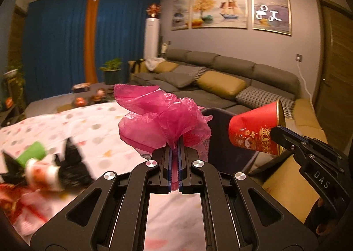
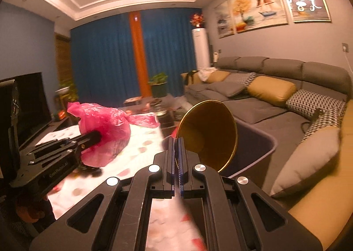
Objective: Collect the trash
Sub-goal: 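Carry the pink bag and red cup over the grey bin with both grippers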
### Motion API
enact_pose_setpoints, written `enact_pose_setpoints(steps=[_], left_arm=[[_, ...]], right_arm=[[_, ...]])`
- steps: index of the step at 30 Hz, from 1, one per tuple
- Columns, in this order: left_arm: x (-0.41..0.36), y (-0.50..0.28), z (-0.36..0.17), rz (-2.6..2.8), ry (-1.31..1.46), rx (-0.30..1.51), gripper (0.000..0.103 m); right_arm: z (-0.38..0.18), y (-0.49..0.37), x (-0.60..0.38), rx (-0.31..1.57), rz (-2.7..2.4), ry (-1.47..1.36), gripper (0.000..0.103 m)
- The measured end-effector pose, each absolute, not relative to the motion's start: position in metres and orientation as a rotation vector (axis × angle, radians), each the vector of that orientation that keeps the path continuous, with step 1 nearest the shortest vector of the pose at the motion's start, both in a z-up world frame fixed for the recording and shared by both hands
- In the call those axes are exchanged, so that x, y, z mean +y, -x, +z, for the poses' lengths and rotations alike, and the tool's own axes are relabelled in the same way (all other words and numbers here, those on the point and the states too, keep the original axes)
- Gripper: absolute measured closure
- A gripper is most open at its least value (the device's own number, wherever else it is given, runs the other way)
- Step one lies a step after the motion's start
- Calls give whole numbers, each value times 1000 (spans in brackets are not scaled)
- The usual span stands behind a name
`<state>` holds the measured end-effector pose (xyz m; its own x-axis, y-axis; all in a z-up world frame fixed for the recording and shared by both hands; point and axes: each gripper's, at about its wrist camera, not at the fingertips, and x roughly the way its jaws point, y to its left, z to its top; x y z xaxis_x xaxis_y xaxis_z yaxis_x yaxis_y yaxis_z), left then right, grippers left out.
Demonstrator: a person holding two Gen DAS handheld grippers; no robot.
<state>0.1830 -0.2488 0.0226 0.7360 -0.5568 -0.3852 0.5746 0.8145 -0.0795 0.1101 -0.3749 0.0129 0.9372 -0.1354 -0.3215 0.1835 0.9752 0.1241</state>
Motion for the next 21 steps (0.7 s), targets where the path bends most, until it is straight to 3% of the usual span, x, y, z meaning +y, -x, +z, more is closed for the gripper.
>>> enact_pose_setpoints(steps=[9,21], left_arm=[[-315,-216,-4,-709,-69,451,100],[-336,-246,-22,-754,-65,507,100]], right_arm=[[-2,-123,-396,330,-225,-151,99],[-8,-135,-407,356,-249,-150,99]])
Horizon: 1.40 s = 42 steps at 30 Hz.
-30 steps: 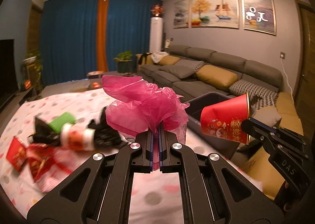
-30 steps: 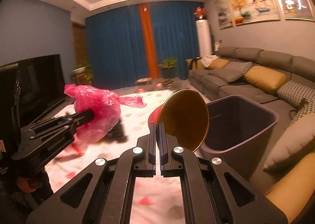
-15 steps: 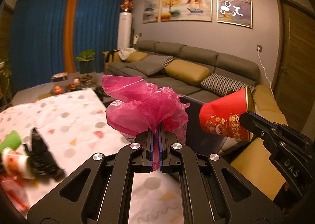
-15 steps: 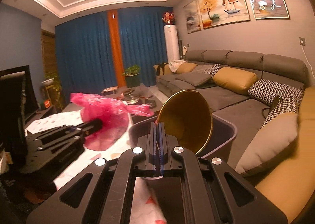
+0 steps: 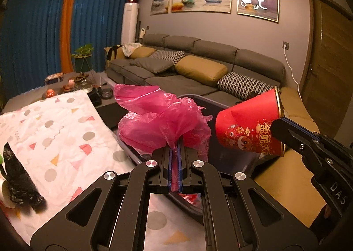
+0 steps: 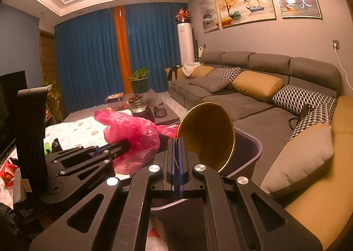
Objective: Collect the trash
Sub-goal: 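Carry the pink bag and red cup over the grey bin with both grippers, then open the left gripper over the bin while the right gripper releases the red cup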
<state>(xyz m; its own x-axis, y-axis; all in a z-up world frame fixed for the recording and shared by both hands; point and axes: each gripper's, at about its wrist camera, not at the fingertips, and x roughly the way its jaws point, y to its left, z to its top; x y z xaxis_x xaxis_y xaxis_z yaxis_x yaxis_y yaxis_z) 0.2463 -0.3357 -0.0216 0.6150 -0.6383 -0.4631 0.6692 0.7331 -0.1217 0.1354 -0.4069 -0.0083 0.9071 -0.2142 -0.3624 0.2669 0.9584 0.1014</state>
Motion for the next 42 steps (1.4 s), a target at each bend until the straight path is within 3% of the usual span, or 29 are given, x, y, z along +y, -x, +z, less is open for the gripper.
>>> enact_pose_setpoints(steps=[26,29,32,33,34,40,42], left_arm=[[-358,-263,-43,-821,-76,576,98],[-355,-264,-44,-828,-69,577,91],[-351,-265,-46,-812,-59,573,66],[-347,-265,-47,-802,-51,571,53],[-344,-265,-47,-790,-41,570,49],[-309,-262,-38,-696,8,531,27],[-295,-255,-32,-657,14,504,23]], right_arm=[[-19,-154,-414,406,-256,-168,99],[-20,-155,-415,412,-255,-171,99],[-21,-158,-416,417,-251,-172,99],[-22,-158,-416,419,-251,-172,99],[-22,-160,-416,421,-249,-173,99],[-30,-166,-415,442,-250,-161,98],[-30,-168,-414,442,-255,-156,88]])
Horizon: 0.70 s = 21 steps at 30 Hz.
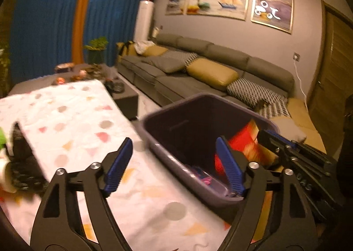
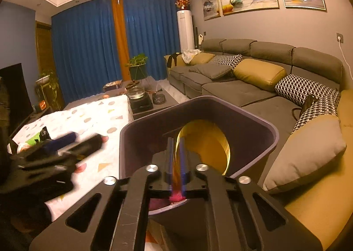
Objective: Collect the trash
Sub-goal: 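Open the left gripper over the bin while the right gripper releases the red cup, then move both tools back over the trash pile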
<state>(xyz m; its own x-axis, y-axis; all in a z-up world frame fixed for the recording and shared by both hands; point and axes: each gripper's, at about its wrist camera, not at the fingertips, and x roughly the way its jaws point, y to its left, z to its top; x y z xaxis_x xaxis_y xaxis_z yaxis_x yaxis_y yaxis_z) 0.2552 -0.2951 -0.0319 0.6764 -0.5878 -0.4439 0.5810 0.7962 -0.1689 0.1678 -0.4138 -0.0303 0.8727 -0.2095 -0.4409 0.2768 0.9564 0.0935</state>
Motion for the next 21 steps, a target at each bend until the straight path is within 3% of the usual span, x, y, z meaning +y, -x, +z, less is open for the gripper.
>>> enact_pose_setpoints(steps=[2,10,14,21], left_arm=[[-282,-250,-25,-624,20,483,21],[-211,-214,-3,-446,36,408,16],[-169,-195,3,-357,50,390,13],[-86,-165,-6,-174,59,410,12]], right_arm=[[-30,-169,-413,439,-258,-151,73],[-21,-150,-400,391,-263,-150,47],[-14,-137,-378,365,-241,-129,36],[-1,-119,-326,331,-141,-112,27]])
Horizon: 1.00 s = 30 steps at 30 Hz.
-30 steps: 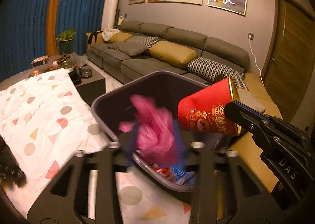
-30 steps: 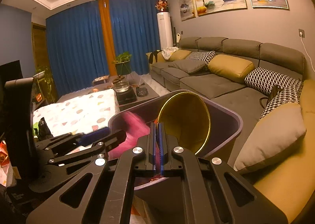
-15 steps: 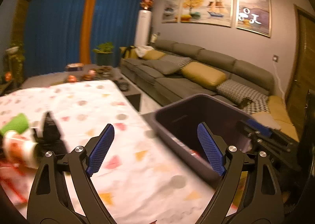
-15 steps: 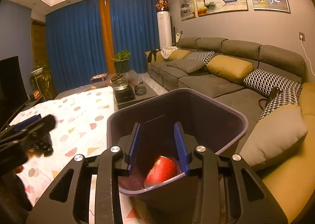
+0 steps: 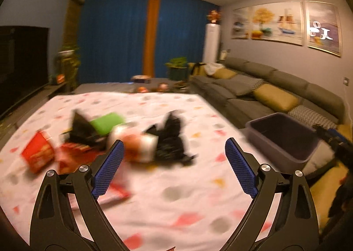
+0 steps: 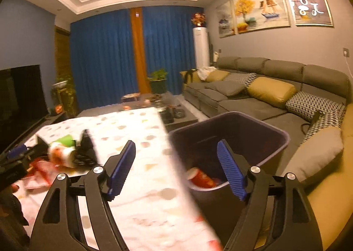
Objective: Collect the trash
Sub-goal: 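Move both tools back over the trash pile, then grasp the red-and-white snack bag with the left gripper and lift it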
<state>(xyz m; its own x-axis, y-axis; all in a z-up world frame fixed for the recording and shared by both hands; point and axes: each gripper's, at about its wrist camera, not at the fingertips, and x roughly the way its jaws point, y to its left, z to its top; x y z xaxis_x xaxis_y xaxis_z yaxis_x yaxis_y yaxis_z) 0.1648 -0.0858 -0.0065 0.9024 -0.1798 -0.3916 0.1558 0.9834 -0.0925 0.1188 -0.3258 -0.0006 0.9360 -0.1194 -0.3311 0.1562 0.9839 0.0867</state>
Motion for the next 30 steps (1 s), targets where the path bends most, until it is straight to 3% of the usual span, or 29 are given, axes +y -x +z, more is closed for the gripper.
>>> enact_pose_setpoints(steps=[11,18,24,26,28,30], left_arm=[[32,-131,-23,27,106,461,12],[53,-145,-32,7,134,505,17],[47,-182,-47,-56,157,603,47],[45,-193,-53,-74,161,638,64],[43,-200,-60,-117,169,678,94],[41,-200,-60,-136,173,672,96]], right_arm=[[-6,-124,-226,371,73,-65,24],[-12,-134,-183,391,138,-39,24],[-17,-146,-165,414,157,-23,24],[-18,-150,-162,419,156,-21,24],[-20,-155,-159,427,159,-22,24],[-22,-161,-157,434,163,-21,24]])
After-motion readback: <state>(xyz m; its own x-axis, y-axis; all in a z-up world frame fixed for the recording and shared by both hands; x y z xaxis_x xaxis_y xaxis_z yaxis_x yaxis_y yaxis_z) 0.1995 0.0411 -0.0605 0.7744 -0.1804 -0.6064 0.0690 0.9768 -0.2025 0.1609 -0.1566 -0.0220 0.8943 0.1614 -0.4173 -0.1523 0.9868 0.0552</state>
